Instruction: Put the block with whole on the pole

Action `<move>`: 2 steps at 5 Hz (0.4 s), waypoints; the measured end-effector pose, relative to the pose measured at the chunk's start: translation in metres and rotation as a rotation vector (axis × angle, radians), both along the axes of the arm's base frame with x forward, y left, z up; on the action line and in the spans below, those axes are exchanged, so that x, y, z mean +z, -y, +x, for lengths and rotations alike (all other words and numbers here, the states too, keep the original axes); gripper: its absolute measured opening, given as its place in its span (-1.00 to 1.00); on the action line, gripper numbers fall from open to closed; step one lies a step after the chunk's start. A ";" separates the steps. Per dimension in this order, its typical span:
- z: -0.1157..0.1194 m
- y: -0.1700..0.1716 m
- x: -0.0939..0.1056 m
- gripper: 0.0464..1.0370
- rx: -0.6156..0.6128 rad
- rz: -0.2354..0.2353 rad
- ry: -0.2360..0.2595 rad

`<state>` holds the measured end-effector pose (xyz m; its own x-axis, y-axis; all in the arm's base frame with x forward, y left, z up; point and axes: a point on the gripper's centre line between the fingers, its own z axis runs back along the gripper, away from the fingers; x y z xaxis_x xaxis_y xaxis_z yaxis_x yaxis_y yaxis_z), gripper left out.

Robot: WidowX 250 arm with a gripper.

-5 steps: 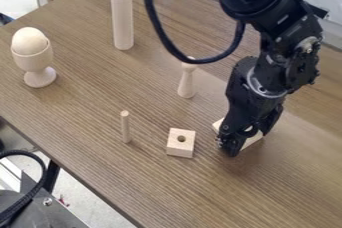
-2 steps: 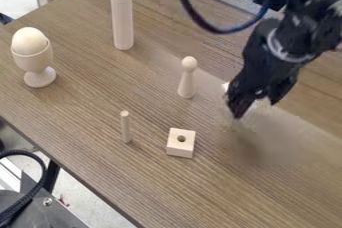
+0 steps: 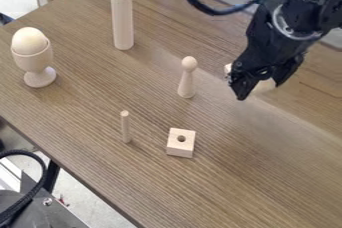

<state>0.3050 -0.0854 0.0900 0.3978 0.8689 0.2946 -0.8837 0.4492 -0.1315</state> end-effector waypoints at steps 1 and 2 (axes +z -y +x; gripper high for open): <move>-0.003 -0.008 0.008 0.57 0.020 0.000 0.018; -0.008 -0.021 0.014 0.57 0.056 -0.001 0.035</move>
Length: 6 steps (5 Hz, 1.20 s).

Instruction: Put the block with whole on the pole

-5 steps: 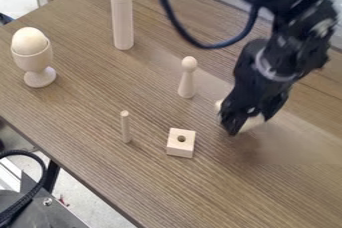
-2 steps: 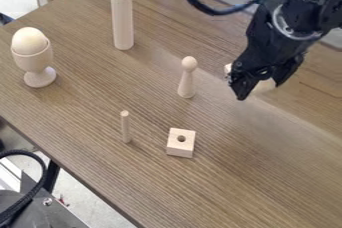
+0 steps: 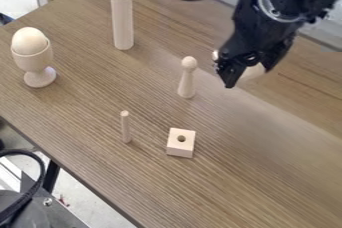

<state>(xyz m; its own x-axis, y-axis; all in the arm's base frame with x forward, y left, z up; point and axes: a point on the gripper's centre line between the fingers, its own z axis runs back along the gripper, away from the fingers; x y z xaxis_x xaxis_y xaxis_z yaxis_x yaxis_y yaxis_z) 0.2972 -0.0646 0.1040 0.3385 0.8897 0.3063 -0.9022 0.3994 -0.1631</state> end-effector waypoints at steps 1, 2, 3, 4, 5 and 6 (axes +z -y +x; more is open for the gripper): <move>-0.005 -0.009 0.002 0.57 0.020 -0.002 0.005; -0.007 -0.019 0.003 0.57 0.043 -0.004 0.013; -0.008 -0.027 0.001 0.57 0.060 -0.006 0.015; -0.007 -0.031 0.000 0.57 0.068 -0.014 0.016; -0.008 -0.036 -0.003 0.57 0.083 -0.022 0.014; -0.007 -0.039 -0.003 0.57 0.085 -0.028 0.016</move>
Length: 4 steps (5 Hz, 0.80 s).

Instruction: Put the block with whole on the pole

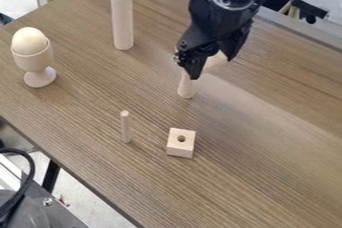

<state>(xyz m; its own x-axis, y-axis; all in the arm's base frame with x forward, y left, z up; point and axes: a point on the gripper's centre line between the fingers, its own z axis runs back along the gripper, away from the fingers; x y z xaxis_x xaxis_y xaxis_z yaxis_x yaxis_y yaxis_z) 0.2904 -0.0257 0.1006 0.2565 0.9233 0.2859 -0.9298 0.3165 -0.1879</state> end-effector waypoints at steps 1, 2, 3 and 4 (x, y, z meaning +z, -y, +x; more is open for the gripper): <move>-0.001 -0.003 -0.002 0.57 0.009 -0.010 -0.002; 0.000 -0.006 -0.003 0.57 0.014 -0.014 0.003; 0.000 -0.008 -0.007 0.57 0.017 -0.016 -0.008; 0.001 -0.010 -0.010 0.57 0.022 -0.020 -0.011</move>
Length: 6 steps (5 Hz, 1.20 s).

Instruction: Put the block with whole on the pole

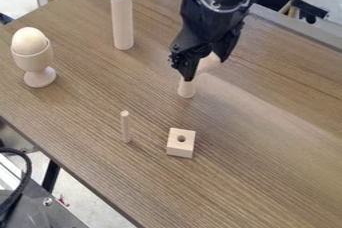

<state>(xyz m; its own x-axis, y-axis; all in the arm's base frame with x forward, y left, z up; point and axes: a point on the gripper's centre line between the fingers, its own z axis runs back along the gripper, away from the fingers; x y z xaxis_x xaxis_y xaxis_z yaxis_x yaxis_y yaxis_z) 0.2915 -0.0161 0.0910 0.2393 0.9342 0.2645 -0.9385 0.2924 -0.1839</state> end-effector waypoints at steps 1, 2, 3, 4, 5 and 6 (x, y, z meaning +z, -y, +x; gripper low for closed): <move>0.001 -0.004 -0.007 0.57 0.003 0.001 -0.018; 0.002 -0.006 -0.008 0.57 0.002 0.001 -0.022; 0.005 -0.007 -0.008 0.57 0.006 0.002 -0.021; 0.007 -0.009 -0.008 0.57 0.010 0.002 -0.021; 0.009 -0.011 -0.007 0.57 0.015 0.004 -0.014; 0.009 -0.011 -0.008 0.57 0.017 0.002 -0.019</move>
<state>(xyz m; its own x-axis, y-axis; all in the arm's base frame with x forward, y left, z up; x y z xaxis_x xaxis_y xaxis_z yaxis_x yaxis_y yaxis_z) 0.3010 -0.0047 0.0829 0.2287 0.9375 0.2623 -0.9465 0.2772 -0.1652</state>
